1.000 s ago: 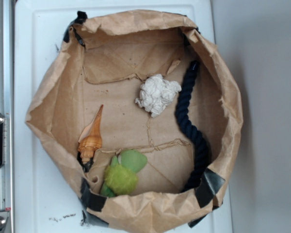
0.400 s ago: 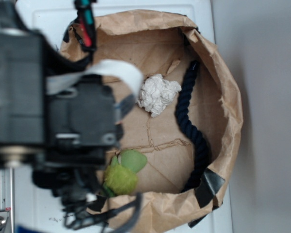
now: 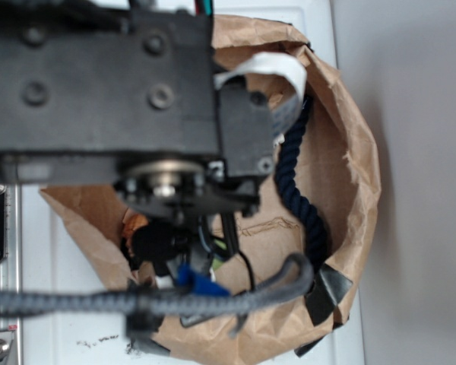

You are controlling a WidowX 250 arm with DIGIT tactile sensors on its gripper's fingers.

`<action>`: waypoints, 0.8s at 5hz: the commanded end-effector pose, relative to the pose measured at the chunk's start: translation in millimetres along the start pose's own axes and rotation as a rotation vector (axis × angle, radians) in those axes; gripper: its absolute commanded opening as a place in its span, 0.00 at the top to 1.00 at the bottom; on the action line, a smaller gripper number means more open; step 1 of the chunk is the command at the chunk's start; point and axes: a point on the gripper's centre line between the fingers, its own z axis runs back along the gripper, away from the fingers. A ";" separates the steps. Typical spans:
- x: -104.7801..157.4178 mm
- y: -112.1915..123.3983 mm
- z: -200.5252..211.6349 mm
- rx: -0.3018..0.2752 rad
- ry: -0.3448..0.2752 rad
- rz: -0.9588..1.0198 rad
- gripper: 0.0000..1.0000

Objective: Grab the green animal.

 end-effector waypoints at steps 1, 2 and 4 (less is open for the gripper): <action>9.7 0.0 18.5 -0.018 -0.066 0.003 0.00; 9.7 0.0 18.5 -0.018 -0.066 0.003 0.00; -26.1 32.4 0.9 -0.139 -0.167 0.167 0.00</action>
